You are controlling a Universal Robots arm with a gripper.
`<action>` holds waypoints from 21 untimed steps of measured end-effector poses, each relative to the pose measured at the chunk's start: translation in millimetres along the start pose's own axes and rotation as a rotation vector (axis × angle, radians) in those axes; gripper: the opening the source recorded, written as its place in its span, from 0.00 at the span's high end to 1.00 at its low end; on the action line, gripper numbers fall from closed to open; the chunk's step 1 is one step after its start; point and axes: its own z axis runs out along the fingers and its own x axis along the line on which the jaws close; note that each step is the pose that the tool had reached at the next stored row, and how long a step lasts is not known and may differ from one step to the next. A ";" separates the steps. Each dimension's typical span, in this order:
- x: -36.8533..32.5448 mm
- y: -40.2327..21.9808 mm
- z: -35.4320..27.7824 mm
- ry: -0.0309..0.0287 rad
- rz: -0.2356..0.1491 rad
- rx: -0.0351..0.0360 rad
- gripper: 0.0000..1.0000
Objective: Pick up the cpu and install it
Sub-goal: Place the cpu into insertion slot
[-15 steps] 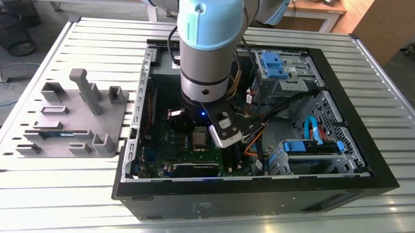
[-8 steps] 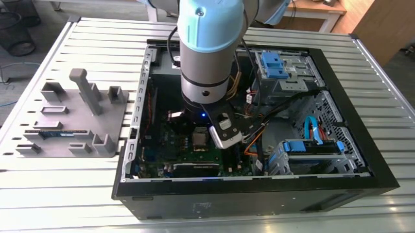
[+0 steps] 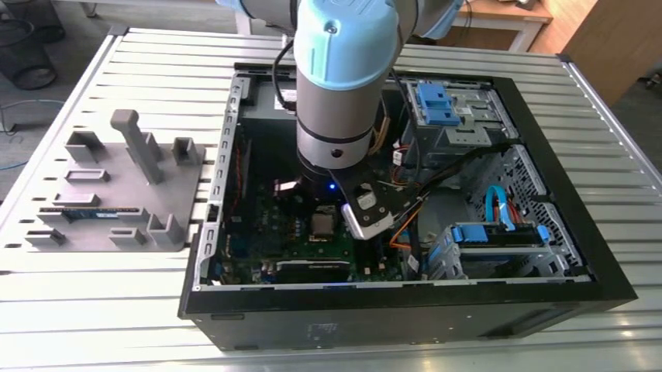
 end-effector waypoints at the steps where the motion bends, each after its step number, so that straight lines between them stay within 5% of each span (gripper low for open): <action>1: 0.0 -0.1 1.0 -0.0001 0.000 -0.0001 0.53; 21: 3.8 -1.5 8.7 0.0002 -0.011 -0.0014 0.53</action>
